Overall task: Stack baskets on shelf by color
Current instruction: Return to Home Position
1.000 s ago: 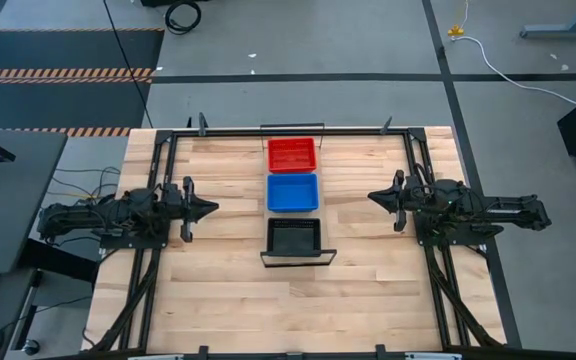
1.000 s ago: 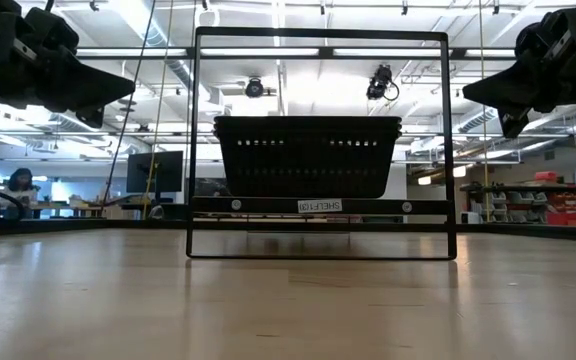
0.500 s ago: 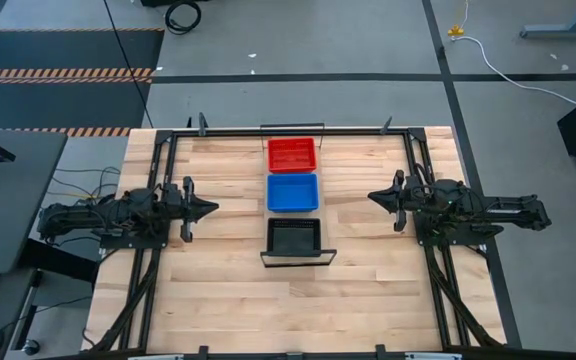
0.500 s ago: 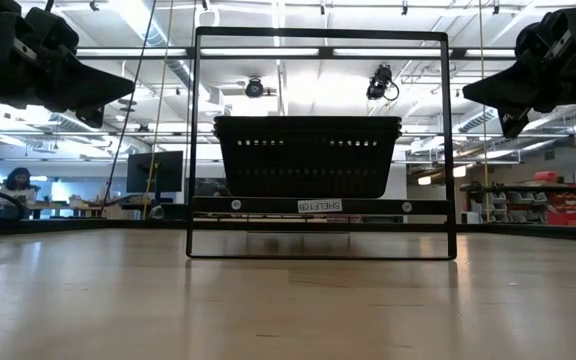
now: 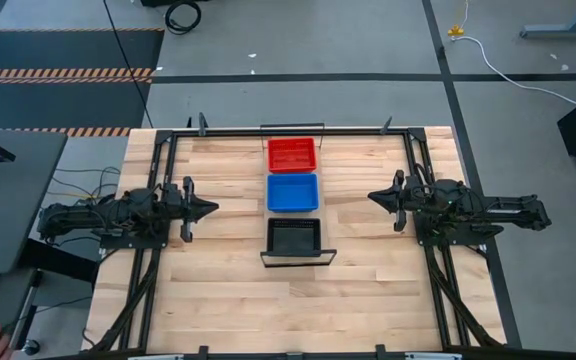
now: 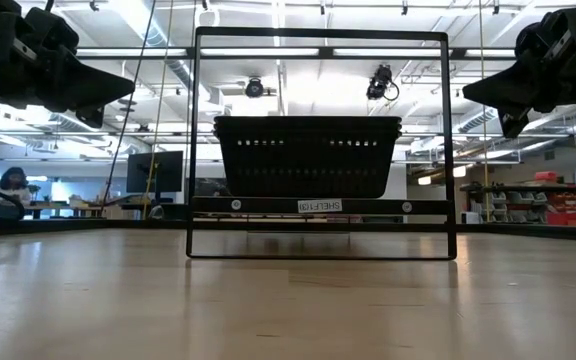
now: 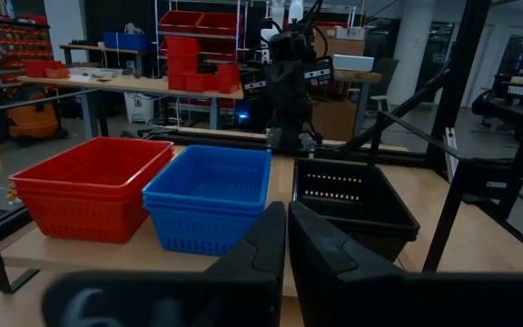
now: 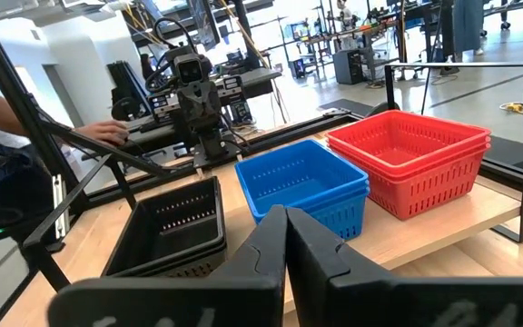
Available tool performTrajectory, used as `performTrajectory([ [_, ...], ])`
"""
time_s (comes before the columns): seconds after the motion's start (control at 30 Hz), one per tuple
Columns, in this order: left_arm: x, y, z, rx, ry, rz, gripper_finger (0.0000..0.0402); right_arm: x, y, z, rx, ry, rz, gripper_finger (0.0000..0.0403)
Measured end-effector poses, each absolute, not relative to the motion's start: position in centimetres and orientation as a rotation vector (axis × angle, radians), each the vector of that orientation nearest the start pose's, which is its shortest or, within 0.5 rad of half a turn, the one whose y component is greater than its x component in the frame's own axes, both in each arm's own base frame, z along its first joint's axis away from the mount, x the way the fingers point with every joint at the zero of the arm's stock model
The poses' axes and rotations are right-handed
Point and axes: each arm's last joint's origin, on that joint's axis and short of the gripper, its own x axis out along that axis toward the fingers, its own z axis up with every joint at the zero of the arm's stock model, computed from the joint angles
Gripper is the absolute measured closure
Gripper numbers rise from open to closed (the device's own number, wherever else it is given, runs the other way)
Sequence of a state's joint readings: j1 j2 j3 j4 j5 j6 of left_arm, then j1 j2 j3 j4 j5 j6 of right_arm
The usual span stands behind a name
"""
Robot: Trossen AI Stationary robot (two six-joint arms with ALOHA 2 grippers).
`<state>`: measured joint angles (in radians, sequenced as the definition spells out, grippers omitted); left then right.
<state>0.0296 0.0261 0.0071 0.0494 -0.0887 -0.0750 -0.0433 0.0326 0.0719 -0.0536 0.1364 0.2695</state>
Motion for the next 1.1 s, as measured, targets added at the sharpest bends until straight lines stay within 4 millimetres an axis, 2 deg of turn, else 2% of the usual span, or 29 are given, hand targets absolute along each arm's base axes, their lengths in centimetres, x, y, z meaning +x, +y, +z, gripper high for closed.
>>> performTrajectory([
  [0.5, 9.86, 0.55, 16.85, -0.076, -0.034, 0.117, 0.0369, 9.48, -0.81, 18.03, 0.268, -0.010, -0.181, 0.0390],
  [0.9, 9.86, 0.55, 16.85, -0.076, -0.034, 0.117, 0.0383, 9.48, -0.80, 18.03, 0.268, -0.010, -0.180, 0.0391],
  [1.1, 9.86, 0.55, 16.85, -0.076, -0.034, 0.117, 0.0376, 9.48, -0.80, 18.03, 0.268, -0.010, -0.181, 0.0391],
])
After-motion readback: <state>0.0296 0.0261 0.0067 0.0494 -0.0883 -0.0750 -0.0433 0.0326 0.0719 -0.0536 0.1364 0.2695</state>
